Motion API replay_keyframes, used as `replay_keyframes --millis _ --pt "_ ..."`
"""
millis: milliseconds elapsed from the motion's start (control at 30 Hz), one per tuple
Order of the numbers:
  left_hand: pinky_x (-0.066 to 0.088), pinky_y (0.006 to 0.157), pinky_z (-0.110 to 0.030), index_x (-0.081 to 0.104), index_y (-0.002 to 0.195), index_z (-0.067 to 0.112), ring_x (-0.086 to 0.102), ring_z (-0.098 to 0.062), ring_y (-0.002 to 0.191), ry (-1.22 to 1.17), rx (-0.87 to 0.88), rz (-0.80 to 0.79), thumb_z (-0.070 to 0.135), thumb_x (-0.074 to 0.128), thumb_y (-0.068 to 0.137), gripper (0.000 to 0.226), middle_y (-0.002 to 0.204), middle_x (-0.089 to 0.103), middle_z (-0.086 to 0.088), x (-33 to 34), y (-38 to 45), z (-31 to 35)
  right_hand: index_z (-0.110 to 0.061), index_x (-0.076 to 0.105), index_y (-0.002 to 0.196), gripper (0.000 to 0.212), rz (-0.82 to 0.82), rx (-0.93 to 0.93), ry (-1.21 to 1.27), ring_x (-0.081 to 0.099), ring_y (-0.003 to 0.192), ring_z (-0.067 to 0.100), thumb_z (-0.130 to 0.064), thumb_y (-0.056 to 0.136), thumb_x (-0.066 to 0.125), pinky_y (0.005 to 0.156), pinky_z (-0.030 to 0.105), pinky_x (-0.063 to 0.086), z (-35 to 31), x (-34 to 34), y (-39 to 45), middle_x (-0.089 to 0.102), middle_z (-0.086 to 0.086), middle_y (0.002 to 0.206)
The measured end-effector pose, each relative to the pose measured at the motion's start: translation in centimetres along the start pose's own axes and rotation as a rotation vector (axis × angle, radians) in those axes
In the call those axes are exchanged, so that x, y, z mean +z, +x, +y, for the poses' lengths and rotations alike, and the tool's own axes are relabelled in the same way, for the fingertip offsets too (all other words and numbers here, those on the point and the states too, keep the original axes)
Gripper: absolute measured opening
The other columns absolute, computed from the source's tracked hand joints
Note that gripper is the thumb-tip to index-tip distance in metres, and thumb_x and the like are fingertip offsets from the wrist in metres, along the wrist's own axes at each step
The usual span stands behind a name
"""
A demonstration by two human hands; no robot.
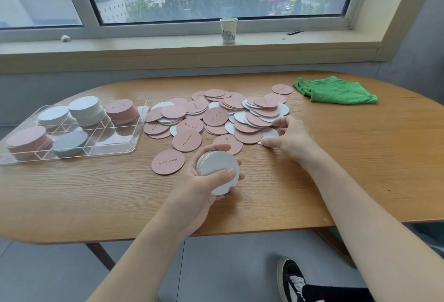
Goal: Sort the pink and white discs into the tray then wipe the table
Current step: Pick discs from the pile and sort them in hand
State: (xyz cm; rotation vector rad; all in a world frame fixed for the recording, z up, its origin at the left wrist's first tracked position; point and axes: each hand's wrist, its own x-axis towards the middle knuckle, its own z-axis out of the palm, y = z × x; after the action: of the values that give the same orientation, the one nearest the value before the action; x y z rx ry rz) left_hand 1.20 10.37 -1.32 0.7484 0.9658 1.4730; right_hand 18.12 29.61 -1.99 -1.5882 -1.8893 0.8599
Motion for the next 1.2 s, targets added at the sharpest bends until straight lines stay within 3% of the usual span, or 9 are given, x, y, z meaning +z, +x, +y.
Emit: replay_keyframes --millis 100,400,567,767,900,1100,1200 --pt "0.058 0.065 -0.034 0.061 0.131 0.012 0.072 -0.033 0.094 -0.005 0.001 0.002 -0.006 0.075 0.080 0.056 0.108 0.073 -0.017 0.1 0.0 0.0 -0.023 0.061 0.128 0.077 0.032 0.026 -0.167 0.046 0.130 0.026 -0.059 0.064 0.087 0.109 0.040 0.038 -0.4 -0.1 -0.1 0.053 0.002 0.133" --pt "0.058 0.066 -0.034 0.062 0.130 0.013 0.073 -0.032 0.094 0.006 0.006 -0.001 -0.007 0.077 0.080 0.056 0.111 0.074 -0.018 -0.1 -0.1 -0.1 -0.019 0.062 0.129 0.081 0.012 0.060 -0.111 0.042 0.132 0.027 -0.054 0.062 0.091 0.112 0.043 0.035 -0.8 -0.2 0.0 0.052 0.004 0.136" --pt "0.058 0.065 -0.033 0.062 0.129 0.012 0.072 -0.032 0.093 0.007 0.000 -0.002 -0.008 0.075 0.081 0.054 0.109 0.074 -0.018 0.0 0.0 -0.1 -0.025 0.061 0.113 0.062 0.012 0.007 -0.076 0.052 0.123 0.023 -0.049 0.065 0.091 0.110 0.046 0.036 -0.7 0.0 -0.3 0.063 -0.003 0.119" --pt "0.059 0.066 -0.034 0.065 0.126 0.015 0.073 -0.033 0.095 0.004 -0.003 0.000 -0.001 0.077 0.075 0.055 0.109 0.074 -0.016 -0.1 0.1 -0.1 -0.025 0.053 0.103 0.058 0.018 -0.062 0.076 0.061 0.105 0.019 -0.031 0.063 0.095 0.101 0.045 0.047 -0.1 -0.2 -0.6 0.055 -0.016 0.098" --pt "0.059 0.064 -0.034 0.064 0.127 0.013 0.073 -0.032 0.092 -0.002 -0.002 0.003 -0.002 0.077 0.074 0.057 0.107 0.074 -0.016 -0.1 0.2 -0.1 -0.023 0.055 0.101 0.045 0.090 -0.093 0.236 0.068 0.094 0.018 -0.012 0.072 0.088 0.089 0.038 0.055 0.2 -0.6 -1.2 0.061 -0.008 0.098" --pt "0.058 0.064 -0.035 0.064 0.127 0.013 0.072 -0.032 0.091 -0.007 -0.001 0.012 -0.001 0.077 0.074 0.057 0.107 0.073 -0.017 0.0 0.2 -0.1 -0.026 0.064 0.098 0.035 0.116 -0.075 0.365 0.069 0.087 0.012 -0.012 0.075 0.087 0.080 0.033 0.055 0.8 -3.0 -2.2 0.072 -0.005 0.098" --pt "0.059 0.064 -0.034 0.064 0.128 0.013 0.072 -0.032 0.091 -0.023 0.000 0.018 0.000 0.080 0.074 0.058 0.106 0.073 -0.017 0.1 0.2 0.0 -0.017 0.069 0.094 0.027 0.028 -0.099 0.536 0.066 0.078 0.011 -0.006 0.075 0.085 0.071 0.026 0.051 0.2 -4.9 -3.4 0.075 -0.001 0.091"
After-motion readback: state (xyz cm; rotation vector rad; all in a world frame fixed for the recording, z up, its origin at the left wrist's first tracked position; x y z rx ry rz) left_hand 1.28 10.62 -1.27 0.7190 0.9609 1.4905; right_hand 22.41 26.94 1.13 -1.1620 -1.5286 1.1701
